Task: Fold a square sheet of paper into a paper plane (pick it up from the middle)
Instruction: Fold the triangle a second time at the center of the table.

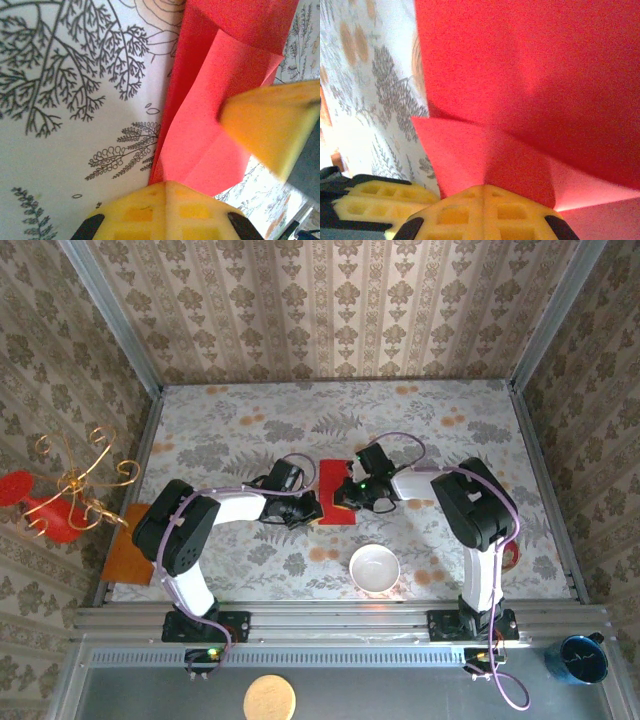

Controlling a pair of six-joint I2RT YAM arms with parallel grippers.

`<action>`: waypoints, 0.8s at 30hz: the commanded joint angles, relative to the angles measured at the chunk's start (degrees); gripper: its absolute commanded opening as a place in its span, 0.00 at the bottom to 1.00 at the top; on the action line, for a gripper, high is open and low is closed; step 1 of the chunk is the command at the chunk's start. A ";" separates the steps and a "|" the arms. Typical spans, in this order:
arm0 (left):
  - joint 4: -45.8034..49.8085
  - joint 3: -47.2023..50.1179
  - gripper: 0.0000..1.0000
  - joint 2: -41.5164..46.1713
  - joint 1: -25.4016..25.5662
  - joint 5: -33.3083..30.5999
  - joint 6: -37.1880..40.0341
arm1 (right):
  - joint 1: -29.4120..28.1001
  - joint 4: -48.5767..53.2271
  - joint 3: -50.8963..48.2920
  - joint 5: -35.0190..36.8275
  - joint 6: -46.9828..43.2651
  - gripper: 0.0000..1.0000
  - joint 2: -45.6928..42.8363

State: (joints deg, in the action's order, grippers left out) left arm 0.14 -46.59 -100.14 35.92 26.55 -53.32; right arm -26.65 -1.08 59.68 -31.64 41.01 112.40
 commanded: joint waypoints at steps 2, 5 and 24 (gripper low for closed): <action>11.73 3.15 0.06 -3.00 -0.41 -4.40 -1.59 | 6.34 -2.52 -0.94 5.60 -0.24 0.01 2.37; 10.92 3.21 0.06 -2.83 -0.41 -3.89 -1.61 | 8.60 -0.73 0.61 7.17 -1.65 0.01 2.28; 2.75 -5.42 0.24 5.91 -0.76 -2.44 3.99 | 2.68 -1.19 -6.41 7.48 8.50 0.25 -13.03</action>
State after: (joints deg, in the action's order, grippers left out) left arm 2.39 -49.69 -95.94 35.88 25.91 -51.72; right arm -23.94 -0.16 54.63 -24.16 44.45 100.66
